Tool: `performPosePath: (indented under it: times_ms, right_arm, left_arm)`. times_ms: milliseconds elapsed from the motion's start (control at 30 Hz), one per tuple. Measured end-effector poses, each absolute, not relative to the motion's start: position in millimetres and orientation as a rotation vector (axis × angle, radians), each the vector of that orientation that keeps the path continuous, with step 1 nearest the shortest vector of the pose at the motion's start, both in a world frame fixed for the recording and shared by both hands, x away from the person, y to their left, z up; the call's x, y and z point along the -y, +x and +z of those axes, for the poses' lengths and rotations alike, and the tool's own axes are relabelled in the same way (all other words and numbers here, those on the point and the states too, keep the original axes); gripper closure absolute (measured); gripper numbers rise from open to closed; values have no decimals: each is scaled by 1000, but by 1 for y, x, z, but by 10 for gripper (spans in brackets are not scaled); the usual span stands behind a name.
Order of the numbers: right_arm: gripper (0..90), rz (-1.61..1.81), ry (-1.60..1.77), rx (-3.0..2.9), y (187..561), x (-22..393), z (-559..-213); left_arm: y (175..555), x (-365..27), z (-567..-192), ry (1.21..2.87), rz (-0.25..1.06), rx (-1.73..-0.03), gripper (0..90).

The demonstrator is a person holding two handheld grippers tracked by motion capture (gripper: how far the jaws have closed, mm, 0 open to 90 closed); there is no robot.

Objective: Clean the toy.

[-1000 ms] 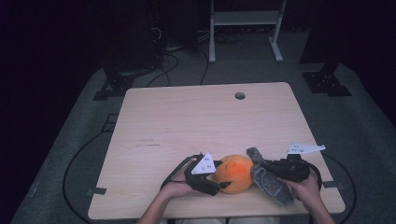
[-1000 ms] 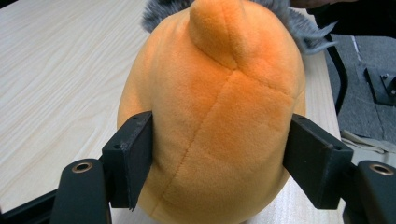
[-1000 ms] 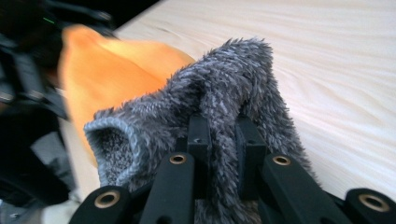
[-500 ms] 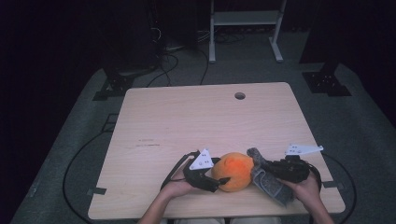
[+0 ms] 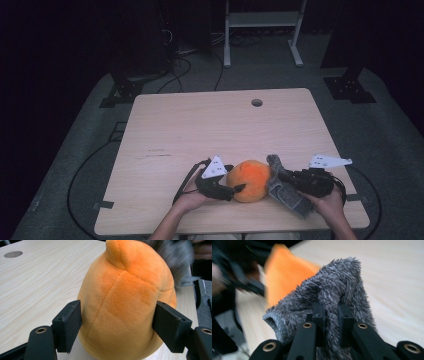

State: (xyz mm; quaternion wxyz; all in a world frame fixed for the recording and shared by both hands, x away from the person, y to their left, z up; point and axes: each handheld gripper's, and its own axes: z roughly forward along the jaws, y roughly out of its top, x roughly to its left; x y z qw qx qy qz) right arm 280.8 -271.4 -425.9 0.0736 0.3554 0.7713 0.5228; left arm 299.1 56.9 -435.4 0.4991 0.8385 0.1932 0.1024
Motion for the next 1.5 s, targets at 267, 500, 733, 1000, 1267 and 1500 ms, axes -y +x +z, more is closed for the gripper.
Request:
performPosePath:
  times_ms: [267, 500, 733, 1000, 1267, 1500]
  right_arm:
    - [784, 1582, 919, -2361, 273, 247, -420]
    - [784, 1501, 1035, -2269, 276, 266, -423]
    - [778, 1551, 861, -2304, 266, 237, -413]
    - [781, 1516, 1055, -2254, 280, 264, -423]
    - [779, 1560, 803, -2285, 264, 229, -382]
    - [786, 1547, 842, -2377, 271, 223, -393]
  left_arm:
    - [296, -50, -436, 2033, 283, -470, 258]
    - [295, -45, -438, 2032, 311, -465, 261]
    - [292, -40, -439, 2025, 320, -460, 256]
    - [289, -36, -441, 2051, 290, -377, 275]
    - [282, -28, -441, 2097, 317, -298, 295]
    - [287, -32, -441, 2084, 288, -315, 144]
